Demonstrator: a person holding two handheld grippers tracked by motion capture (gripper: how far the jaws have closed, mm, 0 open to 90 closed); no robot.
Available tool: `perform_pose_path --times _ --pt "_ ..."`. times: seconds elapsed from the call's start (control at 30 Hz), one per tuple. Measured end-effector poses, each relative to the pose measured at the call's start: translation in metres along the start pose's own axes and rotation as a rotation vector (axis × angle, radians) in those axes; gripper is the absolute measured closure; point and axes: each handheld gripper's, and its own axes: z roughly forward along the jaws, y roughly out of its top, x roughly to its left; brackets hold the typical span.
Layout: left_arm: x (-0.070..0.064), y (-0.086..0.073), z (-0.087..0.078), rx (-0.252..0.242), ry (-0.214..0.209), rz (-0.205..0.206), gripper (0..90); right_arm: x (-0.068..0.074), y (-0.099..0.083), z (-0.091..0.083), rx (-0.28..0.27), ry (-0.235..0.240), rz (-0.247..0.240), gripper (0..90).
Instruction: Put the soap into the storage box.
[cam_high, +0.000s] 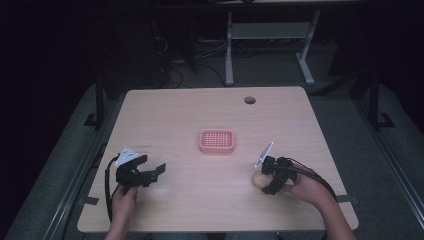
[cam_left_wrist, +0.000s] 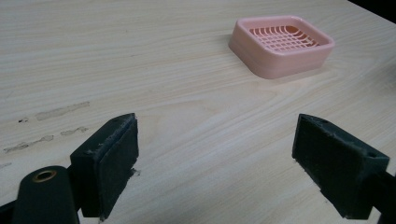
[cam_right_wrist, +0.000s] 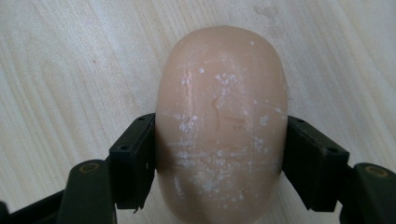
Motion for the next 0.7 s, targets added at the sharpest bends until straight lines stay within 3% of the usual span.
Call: perform_pose_path --times 0.3,0.7 --pt "0.000 0.000 0.000 0.001 -0.001 -0.006 14.2 0.000 0.002 -0.001 0.008 -0.003 -0.038 31.9" --pt "0.001 -0.001 -0.001 0.002 -0.005 -0.010 14.2 -0.004 0.016 -0.019 -0.046 -0.005 -0.062 32.0"
